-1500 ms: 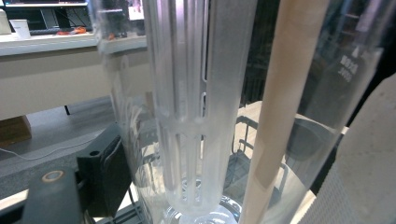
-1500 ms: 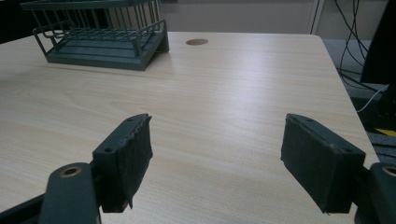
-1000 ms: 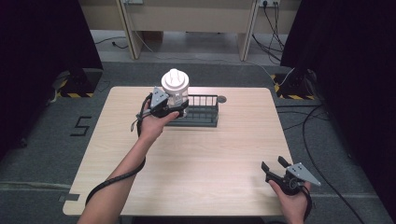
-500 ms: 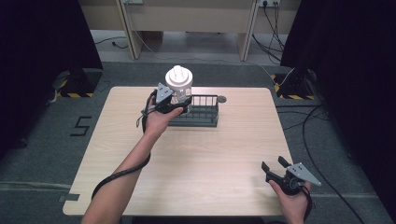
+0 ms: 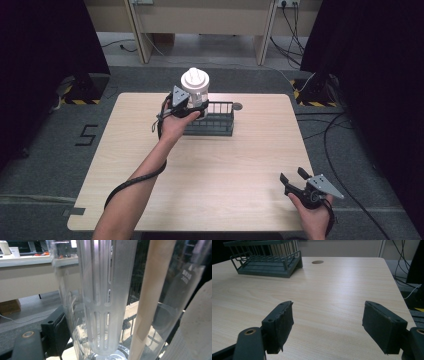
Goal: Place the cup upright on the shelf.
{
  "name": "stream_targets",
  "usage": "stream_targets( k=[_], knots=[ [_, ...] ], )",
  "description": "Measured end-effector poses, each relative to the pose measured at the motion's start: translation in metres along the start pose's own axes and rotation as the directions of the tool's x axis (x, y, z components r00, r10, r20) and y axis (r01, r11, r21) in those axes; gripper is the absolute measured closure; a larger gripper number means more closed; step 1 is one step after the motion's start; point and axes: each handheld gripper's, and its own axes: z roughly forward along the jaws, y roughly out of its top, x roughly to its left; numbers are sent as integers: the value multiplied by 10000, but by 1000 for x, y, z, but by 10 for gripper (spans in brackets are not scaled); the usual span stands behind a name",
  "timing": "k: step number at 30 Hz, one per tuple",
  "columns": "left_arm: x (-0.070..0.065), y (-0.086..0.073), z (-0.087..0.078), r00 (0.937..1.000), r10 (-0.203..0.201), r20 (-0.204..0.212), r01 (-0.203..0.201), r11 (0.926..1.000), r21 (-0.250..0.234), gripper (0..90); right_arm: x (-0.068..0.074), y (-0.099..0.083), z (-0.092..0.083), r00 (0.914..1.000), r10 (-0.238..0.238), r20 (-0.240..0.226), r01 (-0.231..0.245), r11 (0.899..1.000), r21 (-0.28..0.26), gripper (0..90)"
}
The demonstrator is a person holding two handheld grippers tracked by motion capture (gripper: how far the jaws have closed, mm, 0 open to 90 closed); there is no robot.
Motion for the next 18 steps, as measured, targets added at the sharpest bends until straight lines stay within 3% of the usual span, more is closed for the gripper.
stream_targets(
  k=[18],
  knots=[
    [0, 2, 19, 9995, -71, -324, 80, 9996, 285, 175, 0, 0, 0, 10000, -10, -46, 10, 10000, 28, 251]
  ],
)
